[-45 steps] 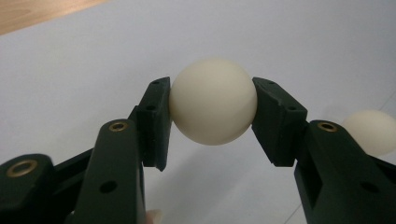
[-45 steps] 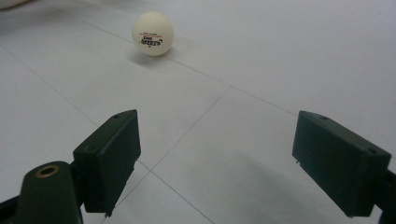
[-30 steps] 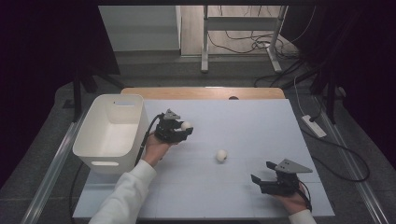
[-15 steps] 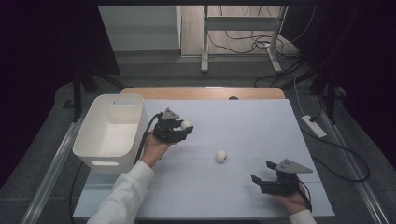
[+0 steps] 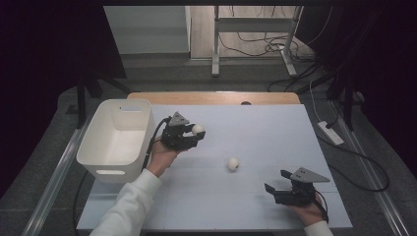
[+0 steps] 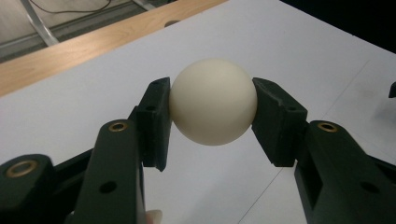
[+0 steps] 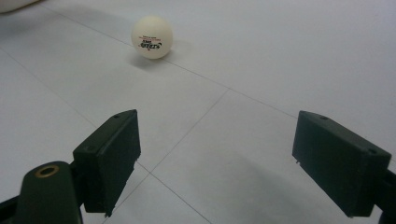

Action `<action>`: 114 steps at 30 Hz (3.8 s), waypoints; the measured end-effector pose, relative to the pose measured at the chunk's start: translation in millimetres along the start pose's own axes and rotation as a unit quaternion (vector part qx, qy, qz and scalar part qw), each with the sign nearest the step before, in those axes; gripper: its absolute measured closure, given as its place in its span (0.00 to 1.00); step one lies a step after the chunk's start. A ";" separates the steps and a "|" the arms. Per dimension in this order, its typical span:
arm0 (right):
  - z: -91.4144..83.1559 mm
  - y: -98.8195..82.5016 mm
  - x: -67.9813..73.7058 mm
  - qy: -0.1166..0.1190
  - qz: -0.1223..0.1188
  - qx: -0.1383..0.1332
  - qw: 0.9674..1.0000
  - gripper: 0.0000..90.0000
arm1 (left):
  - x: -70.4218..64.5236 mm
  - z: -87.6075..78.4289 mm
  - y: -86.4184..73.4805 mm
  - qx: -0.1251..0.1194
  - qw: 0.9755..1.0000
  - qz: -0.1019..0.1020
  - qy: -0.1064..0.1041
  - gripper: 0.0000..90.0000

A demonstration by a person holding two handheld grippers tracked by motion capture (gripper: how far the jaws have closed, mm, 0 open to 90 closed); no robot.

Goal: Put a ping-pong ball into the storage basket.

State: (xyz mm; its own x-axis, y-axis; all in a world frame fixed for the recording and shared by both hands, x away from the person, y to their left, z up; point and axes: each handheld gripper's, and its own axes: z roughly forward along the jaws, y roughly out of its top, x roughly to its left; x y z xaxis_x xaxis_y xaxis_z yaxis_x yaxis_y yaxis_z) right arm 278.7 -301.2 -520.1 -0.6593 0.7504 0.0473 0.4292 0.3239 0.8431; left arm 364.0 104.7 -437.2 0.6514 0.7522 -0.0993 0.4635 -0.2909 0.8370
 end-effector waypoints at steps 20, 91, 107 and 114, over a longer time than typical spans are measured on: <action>0.1 0.0 0.0 -0.002 -0.001 0.000 1.000 0.17 | -11.1 -17.9 18.1 -0.025 1.000 0.009 -0.012 0.56; -1.2 0.3 -1.1 -0.002 0.003 -0.004 1.000 0.17 | 3.7 -64.2 43.5 -0.061 0.998 0.008 0.017 0.56; -1.7 0.4 -1.3 -0.002 0.004 -0.005 1.000 0.17 | 16.1 -77.0 44.2 -0.069 0.997 -0.003 0.036 0.56; -2.0 0.4 -1.7 -0.003 0.005 -0.006 1.000 0.17 | 23.1 -81.2 42.9 -0.070 0.996 -0.010 0.047 0.56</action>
State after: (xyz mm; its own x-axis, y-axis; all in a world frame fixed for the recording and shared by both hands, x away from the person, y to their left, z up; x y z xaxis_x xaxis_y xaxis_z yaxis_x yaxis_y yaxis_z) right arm 278.8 -303.5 -518.7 -0.6517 0.7567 0.0522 0.4279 0.3100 0.8490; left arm 350.2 157.6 -359.9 0.5800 0.8115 -0.0709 0.3835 -0.1952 0.9027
